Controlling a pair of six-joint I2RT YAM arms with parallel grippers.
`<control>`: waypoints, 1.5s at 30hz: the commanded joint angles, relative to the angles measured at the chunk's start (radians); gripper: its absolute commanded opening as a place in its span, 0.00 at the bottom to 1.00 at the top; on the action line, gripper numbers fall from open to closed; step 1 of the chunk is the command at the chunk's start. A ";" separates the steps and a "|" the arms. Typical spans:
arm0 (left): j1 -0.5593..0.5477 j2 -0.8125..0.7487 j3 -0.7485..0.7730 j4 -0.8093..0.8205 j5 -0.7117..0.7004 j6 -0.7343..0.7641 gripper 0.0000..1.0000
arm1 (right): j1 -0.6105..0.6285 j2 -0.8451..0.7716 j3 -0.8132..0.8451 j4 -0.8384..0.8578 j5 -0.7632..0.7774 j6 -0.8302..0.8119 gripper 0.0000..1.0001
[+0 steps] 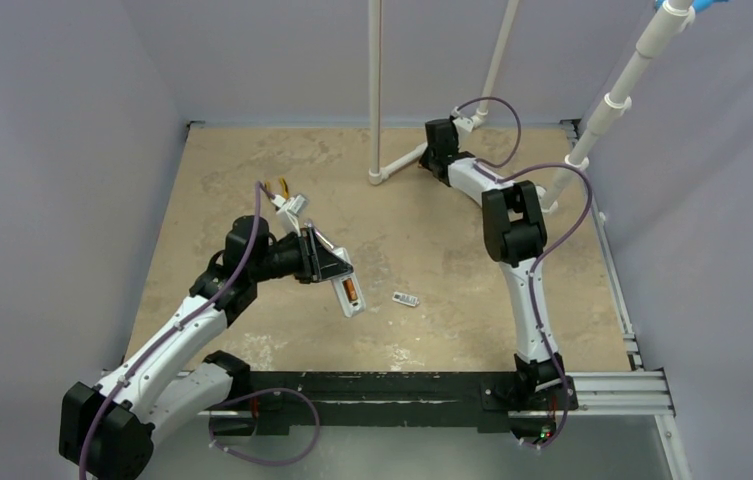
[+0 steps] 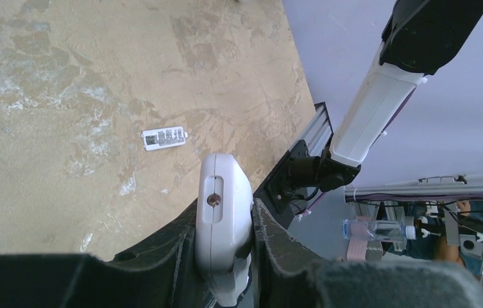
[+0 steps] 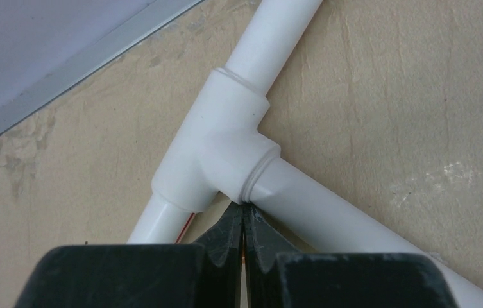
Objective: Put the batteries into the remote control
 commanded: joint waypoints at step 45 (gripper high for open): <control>0.016 -0.019 0.014 0.045 0.009 -0.010 0.00 | 0.028 -0.426 -0.349 -0.072 -0.465 -0.633 0.65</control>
